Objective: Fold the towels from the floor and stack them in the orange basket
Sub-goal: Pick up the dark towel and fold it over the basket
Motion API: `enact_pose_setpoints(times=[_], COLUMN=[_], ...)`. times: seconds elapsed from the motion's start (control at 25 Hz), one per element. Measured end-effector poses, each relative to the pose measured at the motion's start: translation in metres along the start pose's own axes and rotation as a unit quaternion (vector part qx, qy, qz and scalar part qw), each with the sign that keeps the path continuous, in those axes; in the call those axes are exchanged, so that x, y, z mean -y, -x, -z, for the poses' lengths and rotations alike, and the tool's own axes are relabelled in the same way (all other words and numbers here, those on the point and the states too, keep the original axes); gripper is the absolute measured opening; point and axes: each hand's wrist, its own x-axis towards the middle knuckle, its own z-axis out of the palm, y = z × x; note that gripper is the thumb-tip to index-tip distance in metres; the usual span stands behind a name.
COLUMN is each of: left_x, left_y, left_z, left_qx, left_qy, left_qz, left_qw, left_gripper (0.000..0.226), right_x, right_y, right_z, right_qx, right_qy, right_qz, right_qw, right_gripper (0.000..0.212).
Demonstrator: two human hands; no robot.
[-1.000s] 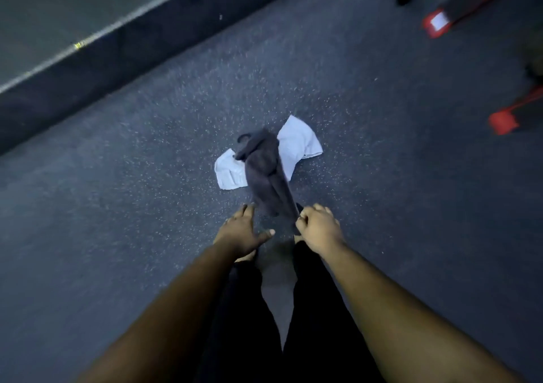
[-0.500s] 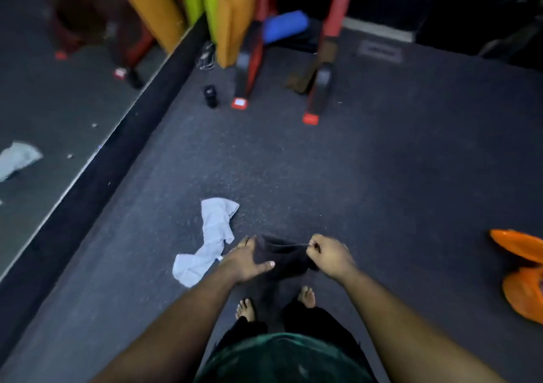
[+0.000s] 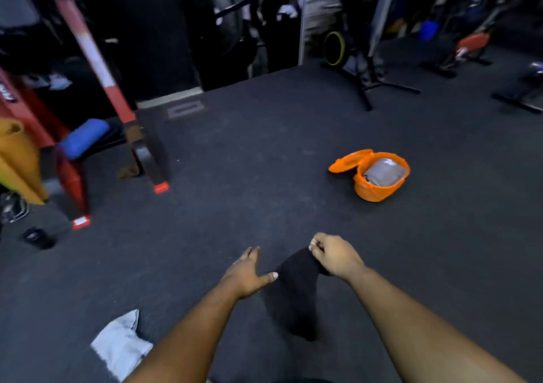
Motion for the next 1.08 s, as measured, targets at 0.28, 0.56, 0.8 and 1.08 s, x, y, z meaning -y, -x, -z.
enact_pose_setpoints(times=[0.28,0.56,0.8,1.08], left_x=[-0.211,-0.388,-0.51,-0.619], left_y=[-0.038,-0.118,-0.222,-0.323], left_z=[-0.077,-0.136,-0.164,-0.16], left_qx=[0.037,0.075,0.093,0.083], left_qy=[-0.031,-0.102,-0.137,-0.178], left_qz=[-0.09,-0.187,-0.226,-0.25], left_qw=[0.995,0.974,0.96,0.948], left_gripper=[0.11,0.106,0.105,0.104], right_x=[-0.177,-0.316,-0.417,-0.509], right_y=[0.083,0.106,0.066,0.008], right_z=[0.123,0.237,0.325,0.407], right_qx=[-0.105,-0.152,-0.136,-0.143], right_qy=[0.0,0.033,0.097,0.12], right_qz=[-0.077,-0.156,-0.224,-0.251], right_qw=[0.992,0.975,0.96,0.95], right_gripper=[0.014,0.017,0.017,0.021])
